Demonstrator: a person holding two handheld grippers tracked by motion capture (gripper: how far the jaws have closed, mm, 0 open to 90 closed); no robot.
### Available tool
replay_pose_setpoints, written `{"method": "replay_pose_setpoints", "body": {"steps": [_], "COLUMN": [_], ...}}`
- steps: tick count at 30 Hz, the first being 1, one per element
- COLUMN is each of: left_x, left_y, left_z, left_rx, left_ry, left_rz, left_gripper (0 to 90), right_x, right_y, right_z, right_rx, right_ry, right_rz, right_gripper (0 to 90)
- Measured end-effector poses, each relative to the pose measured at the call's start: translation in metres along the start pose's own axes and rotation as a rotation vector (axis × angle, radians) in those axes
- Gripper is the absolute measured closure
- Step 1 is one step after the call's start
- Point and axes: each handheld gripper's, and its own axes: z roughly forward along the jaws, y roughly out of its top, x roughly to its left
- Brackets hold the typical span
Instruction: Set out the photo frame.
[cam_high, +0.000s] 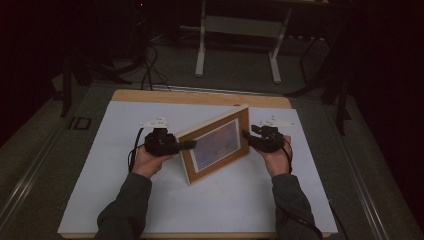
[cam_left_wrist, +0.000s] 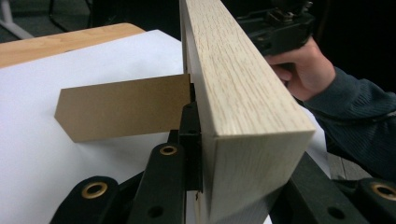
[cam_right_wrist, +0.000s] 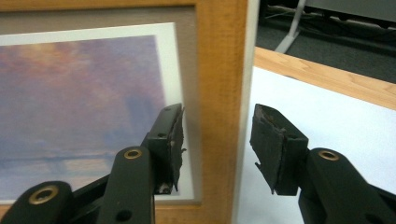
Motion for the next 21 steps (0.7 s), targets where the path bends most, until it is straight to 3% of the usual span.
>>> {"method": "replay_pose_setpoints", "body": {"steps": [9,15,16,21], "left_x": [0.003,-0.009,-0.011,-0.017], "left_y": [0.000,0.002,0.002,0.000], "left_z": [0.002,0.004,0.004,-0.001], "left_rx": [-0.004,0.011,0.005,-0.029], "left_ry": [-0.033,0.110,0.147,0.227], "left_rz": [0.010,0.070,0.067,0.059], "left_gripper": [75.8,75.8,73.1,61.7], "right_x": [-0.013,-0.017,-0.017,-0.018], "right_y": [0.000,0.001,0.001,0.004], "right_z": [0.002,0.004,0.004,0.005], "right_rx": [0.008,0.008,0.008,0.008], "right_ry": [0.026,0.053,0.057,0.106], "right_rz": [-0.003,-0.017,-0.016,-0.030], "right_gripper": [49.1,46.9,46.9,46.2]}}
